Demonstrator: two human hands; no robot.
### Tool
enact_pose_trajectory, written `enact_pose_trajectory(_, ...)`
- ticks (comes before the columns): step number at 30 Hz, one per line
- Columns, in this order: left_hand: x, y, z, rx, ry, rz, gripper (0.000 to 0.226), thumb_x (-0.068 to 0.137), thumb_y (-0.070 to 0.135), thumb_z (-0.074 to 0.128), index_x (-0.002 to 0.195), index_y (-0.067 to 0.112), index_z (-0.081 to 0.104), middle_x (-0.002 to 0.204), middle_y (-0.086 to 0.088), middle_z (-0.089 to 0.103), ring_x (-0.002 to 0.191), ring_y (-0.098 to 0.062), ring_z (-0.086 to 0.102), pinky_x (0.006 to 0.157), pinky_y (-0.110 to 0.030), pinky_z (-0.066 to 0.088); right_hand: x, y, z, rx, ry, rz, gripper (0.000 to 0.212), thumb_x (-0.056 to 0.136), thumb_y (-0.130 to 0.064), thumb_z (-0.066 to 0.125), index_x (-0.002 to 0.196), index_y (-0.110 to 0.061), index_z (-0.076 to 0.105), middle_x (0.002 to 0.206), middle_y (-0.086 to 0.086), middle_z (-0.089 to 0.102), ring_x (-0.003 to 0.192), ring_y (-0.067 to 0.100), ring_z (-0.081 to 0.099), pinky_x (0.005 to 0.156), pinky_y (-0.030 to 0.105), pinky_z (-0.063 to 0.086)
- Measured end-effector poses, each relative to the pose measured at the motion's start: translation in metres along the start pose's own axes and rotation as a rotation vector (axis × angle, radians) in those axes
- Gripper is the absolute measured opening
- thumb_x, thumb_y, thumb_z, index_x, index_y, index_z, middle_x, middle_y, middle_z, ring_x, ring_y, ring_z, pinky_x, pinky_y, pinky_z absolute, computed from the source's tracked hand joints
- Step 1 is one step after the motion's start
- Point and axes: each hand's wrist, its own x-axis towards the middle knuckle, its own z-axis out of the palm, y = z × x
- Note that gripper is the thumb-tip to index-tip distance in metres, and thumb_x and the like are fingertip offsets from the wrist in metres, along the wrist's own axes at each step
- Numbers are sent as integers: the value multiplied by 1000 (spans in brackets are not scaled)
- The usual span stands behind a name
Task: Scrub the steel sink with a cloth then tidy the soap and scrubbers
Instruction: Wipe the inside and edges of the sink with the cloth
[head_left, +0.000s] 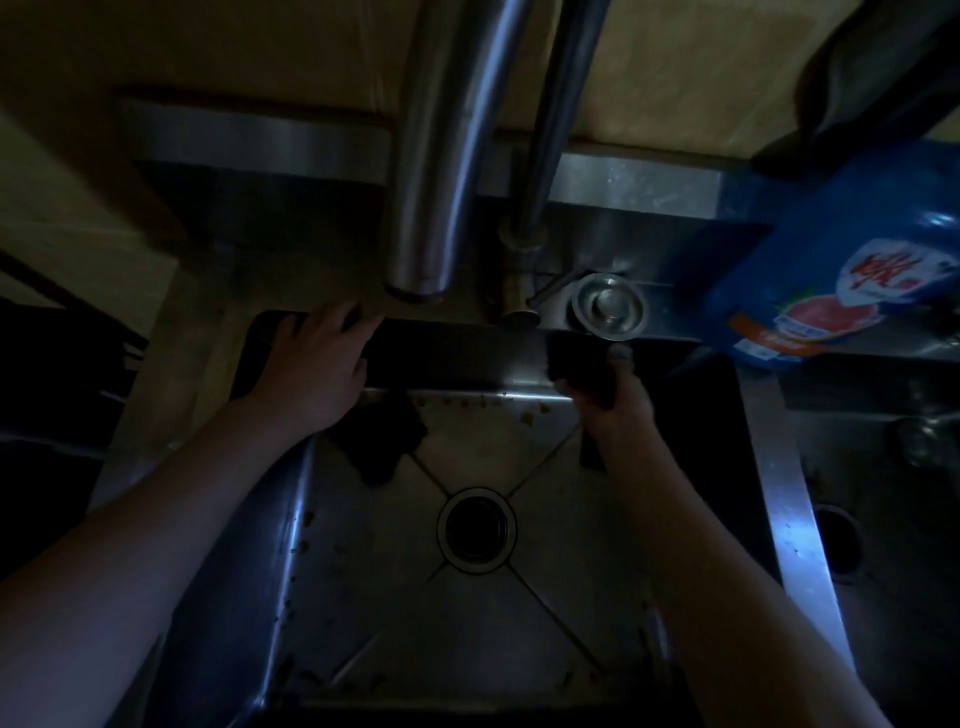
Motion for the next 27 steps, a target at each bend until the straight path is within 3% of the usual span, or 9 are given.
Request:
enact_pose_trajectory(4, 3, 9, -1, -11, -6, -1, 60, 87, 22, 53, 142, 26, 30, 142, -12, 35, 129, -34, 33, 103, -50, 25, 14, -45, -27, -119, 24, -75, 40, 90, -20, 60, 127, -7, 50, 124, 17, 58, 114, 35, 56, 97, 48, 48)
enact_pose_trajectory(7, 1, 9, -2, -14, -1, -16, 60, 85, 20, 55, 141, 24, 33, 141, -13, 37, 129, -34, 34, 103, -51, 26, 21, -34, -25, 89, 62, -96, 43, 90, -22, 60, 130, -9, 48, 128, 16, 55, 117, 35, 54, 97, 47, 48)
enact_pose_trajectory(11, -9, -5, -8, -11, 16, -50, 59, 84, 16, 57, 139, 19, 38, 140, -15, 40, 126, -37, 38, 105, -52, 28, 17, 2, -5, -194, 51, -49, 40, 91, -12, 56, 130, -4, 47, 123, 17, 57, 108, 33, 59, 87, 41, 52)
enact_pose_trajectory(13, -17, -17, -14, -10, 35, -80, 58, 83, 13, 57, 138, 17, 40, 136, -18, 44, 122, -40, 41, 102, -52, 31, 19, 26, 10, -202, 22, 46, 43, 92, -12, 53, 133, -6, 45, 124, 17, 56, 107, 32, 58, 82, 40, 52)
enact_pose_trajectory(16, -33, -36, -23, 30, 67, -120, 58, 82, 14, 59, 137, 17, 42, 134, -19, 45, 121, -41, 41, 99, -53, 30, 3, 71, 29, -391, -102, -51, 34, 96, -14, 44, 130, -10, 45, 114, 12, 57, 104, 26, 56, 73, 31, 53)
enact_pose_trajectory(19, -48, -53, -29, 63, 75, -156, 60, 82, 15, 61, 138, 15, 41, 136, -18, 44, 124, -39, 40, 99, -52, 28, -14, 111, 44, -589, -264, -92, 38, 96, -17, 49, 133, -10, 43, 107, 6, 58, 112, 22, 53, 90, 33, 48)
enact_pose_trajectory(22, -62, -64, -32, 37, 80, -193, 63, 81, 15, 61, 140, 19, 39, 138, -17, 42, 125, -38, 40, 99, -50, 29, -34, 146, 65, -877, -374, -182, 32, 96, -19, 51, 127, -12, 46, 123, 12, 56, 122, 30, 51, 105, 44, 41)
enact_pose_trajectory(25, -75, -70, -32, 18, 101, -192, 64, 79, 13, 62, 139, 21, 40, 139, -15, 43, 123, -36, 43, 96, -51, 31, -48, 173, 85, -839, -390, -142, 39, 100, -16, 39, 138, -7, 39, 141, 21, 45, 130, 40, 43, 109, 49, 35)
enact_pose_trajectory(27, -81, -72, -31, -2, 90, -216, 63, 80, 13, 61, 139, 24, 39, 140, -14, 41, 124, -35, 42, 98, -53, 30, -47, 165, 88, -955, -459, -186, 37, 100, -14, 39, 136, -6, 39, 144, 22, 42, 132, 40, 41, 110, 49, 33)
